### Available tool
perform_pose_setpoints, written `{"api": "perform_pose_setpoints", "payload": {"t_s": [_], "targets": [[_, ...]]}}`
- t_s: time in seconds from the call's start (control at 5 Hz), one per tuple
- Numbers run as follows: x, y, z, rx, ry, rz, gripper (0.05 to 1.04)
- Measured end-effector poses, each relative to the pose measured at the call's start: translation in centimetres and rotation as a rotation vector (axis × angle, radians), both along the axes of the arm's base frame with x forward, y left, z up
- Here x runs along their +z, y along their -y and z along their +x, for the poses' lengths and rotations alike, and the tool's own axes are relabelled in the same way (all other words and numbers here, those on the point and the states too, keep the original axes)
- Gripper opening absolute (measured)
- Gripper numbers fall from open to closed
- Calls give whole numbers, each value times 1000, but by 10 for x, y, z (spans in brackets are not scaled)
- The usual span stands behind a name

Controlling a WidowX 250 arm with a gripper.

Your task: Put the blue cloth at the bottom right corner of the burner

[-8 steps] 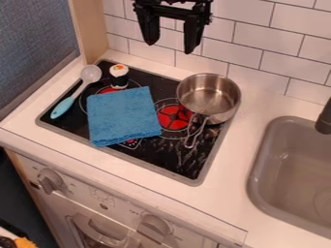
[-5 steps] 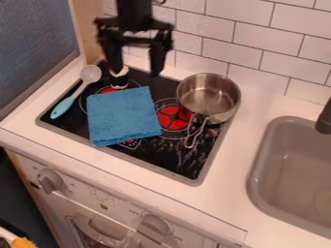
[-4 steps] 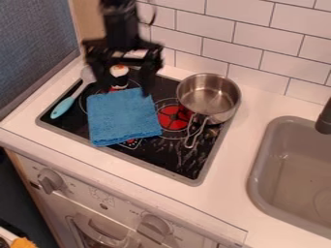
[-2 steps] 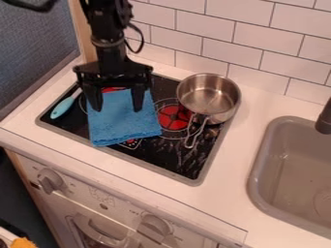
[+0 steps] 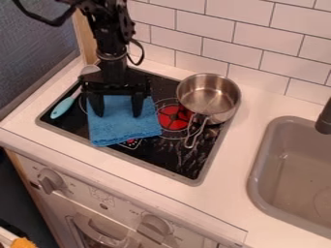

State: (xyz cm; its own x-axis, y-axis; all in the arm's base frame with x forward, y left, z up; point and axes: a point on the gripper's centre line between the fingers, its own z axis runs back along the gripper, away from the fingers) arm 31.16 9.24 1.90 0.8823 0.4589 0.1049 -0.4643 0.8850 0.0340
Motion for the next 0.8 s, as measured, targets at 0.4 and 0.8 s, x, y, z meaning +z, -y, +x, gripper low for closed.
{"api": "perform_pose_setpoints", "payload": {"t_s": [0.4, 0.8], "targets": [[-10, 9, 5, 15, 35, 5, 1001], [-11, 34, -5, 8, 34, -2, 999]]}}
